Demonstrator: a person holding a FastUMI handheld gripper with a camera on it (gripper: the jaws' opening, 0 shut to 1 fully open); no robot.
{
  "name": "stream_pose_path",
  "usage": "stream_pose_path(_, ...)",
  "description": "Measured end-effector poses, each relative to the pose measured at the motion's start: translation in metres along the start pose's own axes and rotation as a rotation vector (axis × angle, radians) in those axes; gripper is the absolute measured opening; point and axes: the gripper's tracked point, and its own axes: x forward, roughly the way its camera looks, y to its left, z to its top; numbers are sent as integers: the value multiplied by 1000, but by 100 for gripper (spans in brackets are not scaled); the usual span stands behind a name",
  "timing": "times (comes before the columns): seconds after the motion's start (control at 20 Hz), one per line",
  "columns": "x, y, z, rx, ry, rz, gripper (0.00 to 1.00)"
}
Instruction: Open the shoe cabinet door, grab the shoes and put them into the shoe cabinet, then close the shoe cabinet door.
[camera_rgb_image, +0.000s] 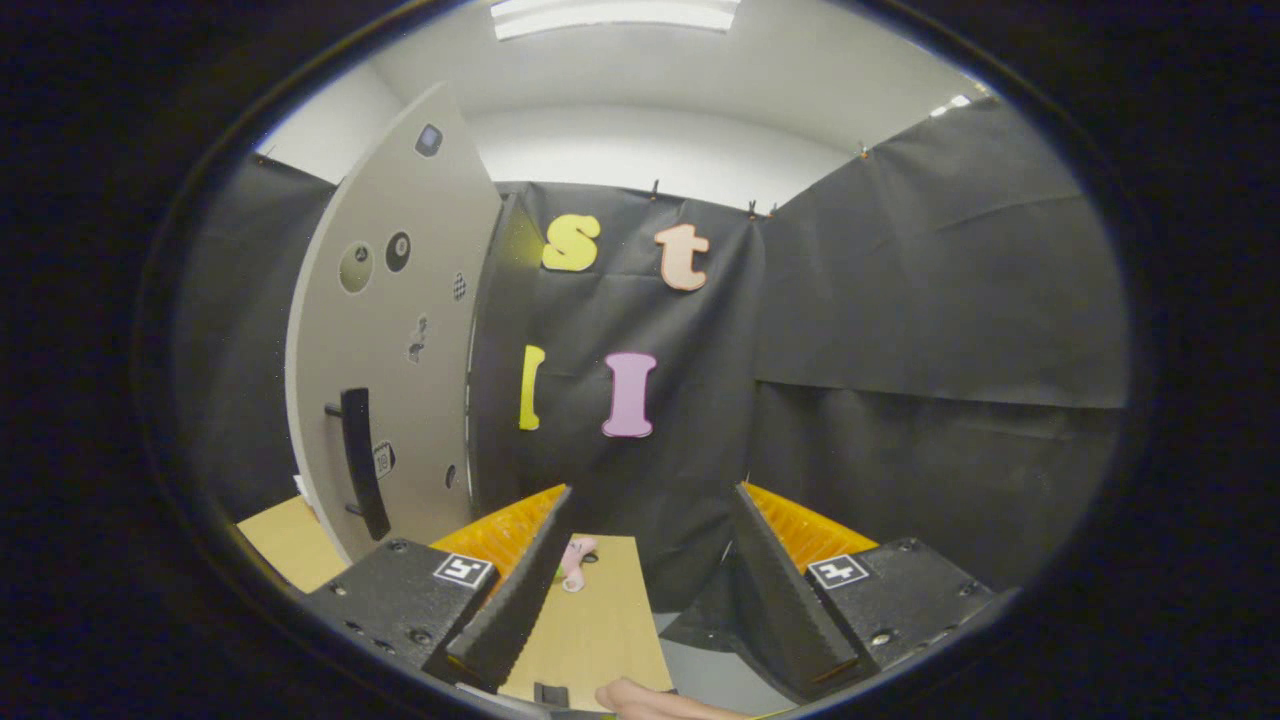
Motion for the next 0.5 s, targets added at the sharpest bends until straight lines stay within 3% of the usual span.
stream_pose_path(0.5,53,74,-11,-18,38,137,99)
